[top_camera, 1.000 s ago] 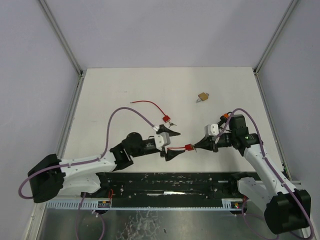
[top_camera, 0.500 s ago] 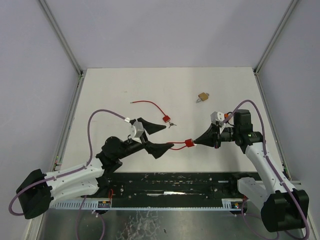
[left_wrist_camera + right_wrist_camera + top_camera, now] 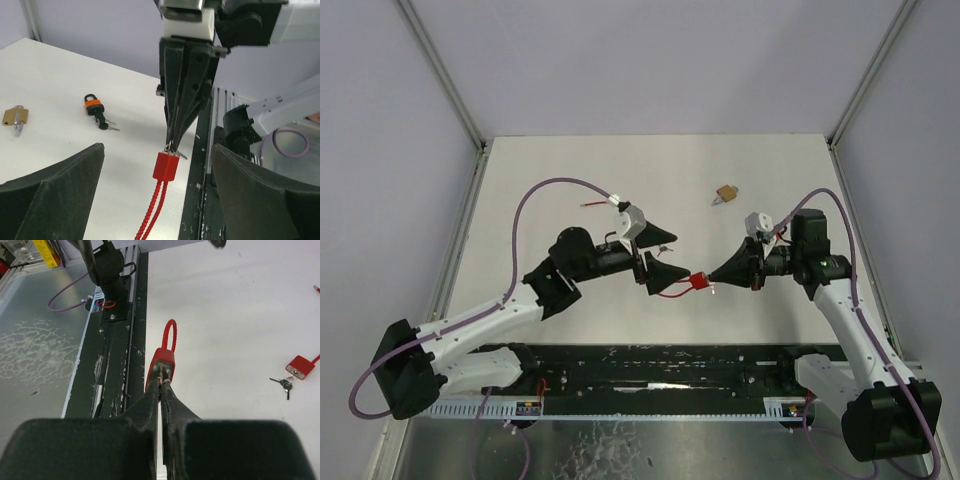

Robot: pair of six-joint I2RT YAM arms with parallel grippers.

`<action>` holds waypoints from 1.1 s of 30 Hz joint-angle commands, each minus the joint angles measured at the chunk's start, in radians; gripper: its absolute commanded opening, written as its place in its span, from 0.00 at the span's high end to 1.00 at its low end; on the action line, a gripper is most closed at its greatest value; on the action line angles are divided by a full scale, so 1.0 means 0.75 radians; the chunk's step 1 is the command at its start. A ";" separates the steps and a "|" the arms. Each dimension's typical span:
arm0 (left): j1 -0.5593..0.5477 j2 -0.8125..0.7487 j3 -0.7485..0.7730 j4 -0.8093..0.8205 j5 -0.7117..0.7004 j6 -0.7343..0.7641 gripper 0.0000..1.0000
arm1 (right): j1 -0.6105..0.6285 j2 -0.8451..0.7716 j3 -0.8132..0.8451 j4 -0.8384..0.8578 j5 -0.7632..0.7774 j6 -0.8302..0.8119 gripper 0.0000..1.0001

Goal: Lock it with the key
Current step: Lock the lock.

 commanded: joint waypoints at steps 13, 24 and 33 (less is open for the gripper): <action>0.110 0.304 0.128 -0.188 0.470 0.085 0.14 | 0.024 0.284 0.281 -0.628 -0.085 -0.705 1.00; 0.111 0.421 0.159 -0.121 0.576 -0.027 0.33 | 0.112 0.272 0.295 -0.616 -0.032 -0.682 1.00; 0.048 0.478 0.175 -0.016 0.644 -0.095 0.39 | 0.164 0.284 0.302 -0.605 -0.012 -0.659 1.00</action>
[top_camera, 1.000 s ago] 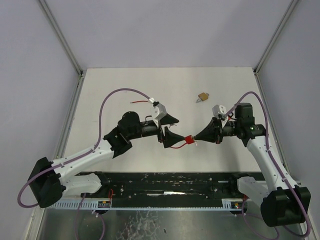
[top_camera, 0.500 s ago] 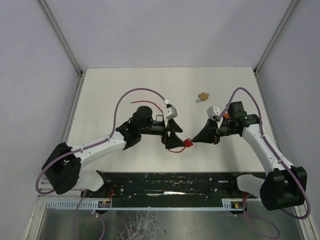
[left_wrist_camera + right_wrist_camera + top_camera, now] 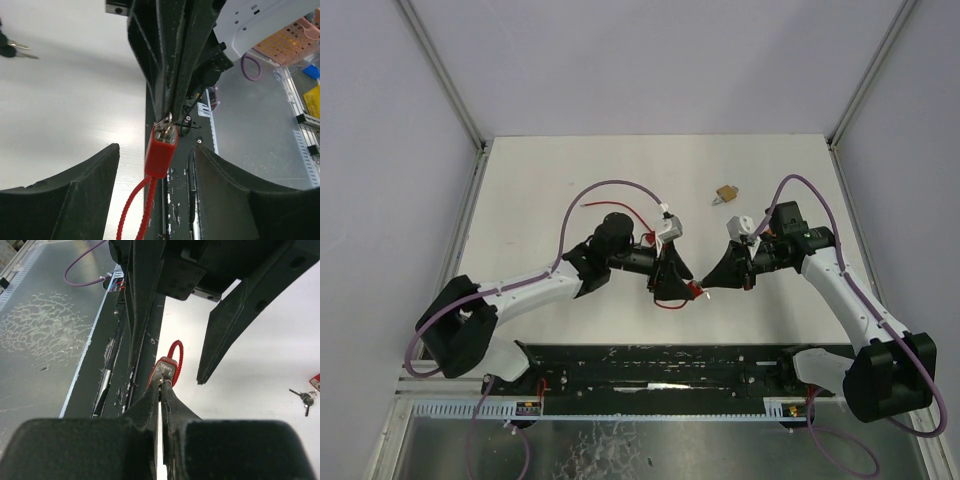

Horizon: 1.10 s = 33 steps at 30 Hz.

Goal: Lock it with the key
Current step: Lock the lock.

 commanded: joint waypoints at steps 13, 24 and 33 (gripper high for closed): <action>-0.077 0.102 0.098 0.084 0.079 -0.016 0.94 | 0.037 -0.045 0.018 0.077 -0.019 0.111 1.00; -0.028 -0.134 -0.106 0.311 -0.104 -0.108 1.00 | -0.079 -0.204 -0.053 0.486 -0.134 0.448 0.40; -0.010 -0.303 -0.211 0.876 -0.483 -0.309 1.00 | -0.089 -0.183 0.000 0.319 -0.218 0.291 0.42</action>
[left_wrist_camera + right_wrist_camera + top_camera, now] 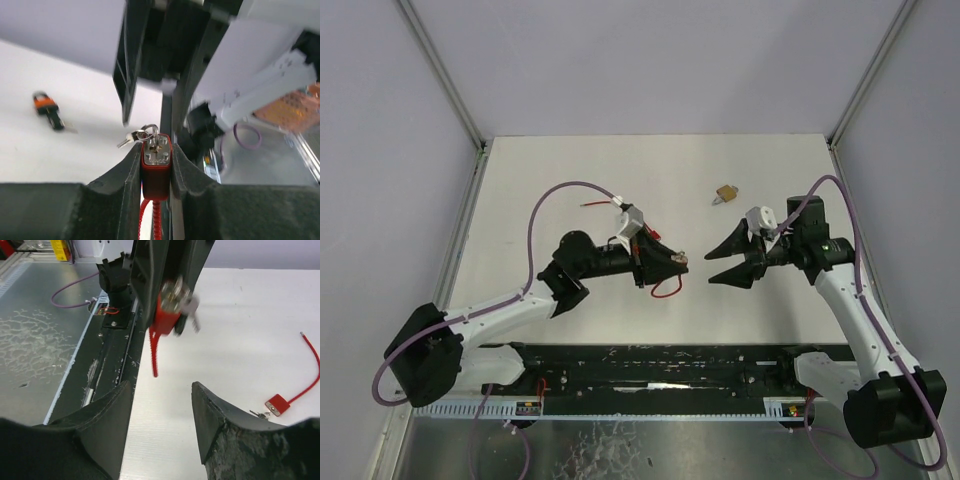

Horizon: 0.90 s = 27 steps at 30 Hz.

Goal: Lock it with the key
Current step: Lock the lock.

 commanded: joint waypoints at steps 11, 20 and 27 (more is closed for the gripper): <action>0.007 0.350 0.486 0.435 -0.193 -0.113 1.00 | -0.021 0.342 0.404 -0.797 -0.086 -0.645 0.49; 0.009 0.354 0.354 0.498 -0.266 -0.013 1.00 | -0.063 0.058 0.023 0.454 0.264 0.655 0.47; 0.011 0.406 0.298 0.685 -0.256 -0.170 1.00 | -0.001 0.040 -0.186 0.936 0.147 0.910 0.54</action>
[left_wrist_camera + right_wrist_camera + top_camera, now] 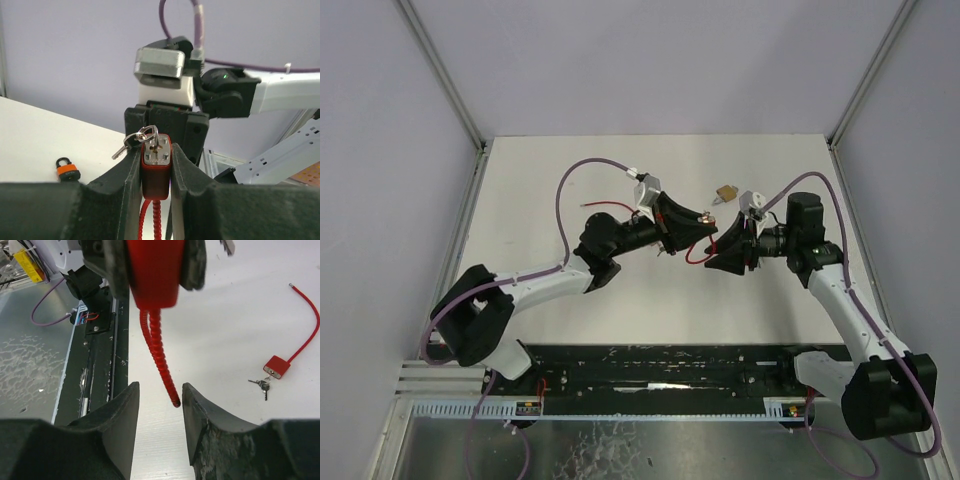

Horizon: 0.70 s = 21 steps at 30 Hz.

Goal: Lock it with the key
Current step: Lock the lock.

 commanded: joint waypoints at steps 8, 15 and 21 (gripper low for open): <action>0.011 -0.007 -0.059 0.285 -0.079 -0.097 1.00 | 0.045 -0.006 -0.328 1.588 0.028 1.188 0.65; 0.011 0.037 -0.051 0.290 -0.077 -0.128 1.00 | 0.043 -0.004 -0.335 1.641 0.042 1.212 0.86; 0.010 0.085 -0.042 0.312 -0.050 -0.161 1.00 | 0.044 0.000 -0.308 1.544 0.060 1.188 0.96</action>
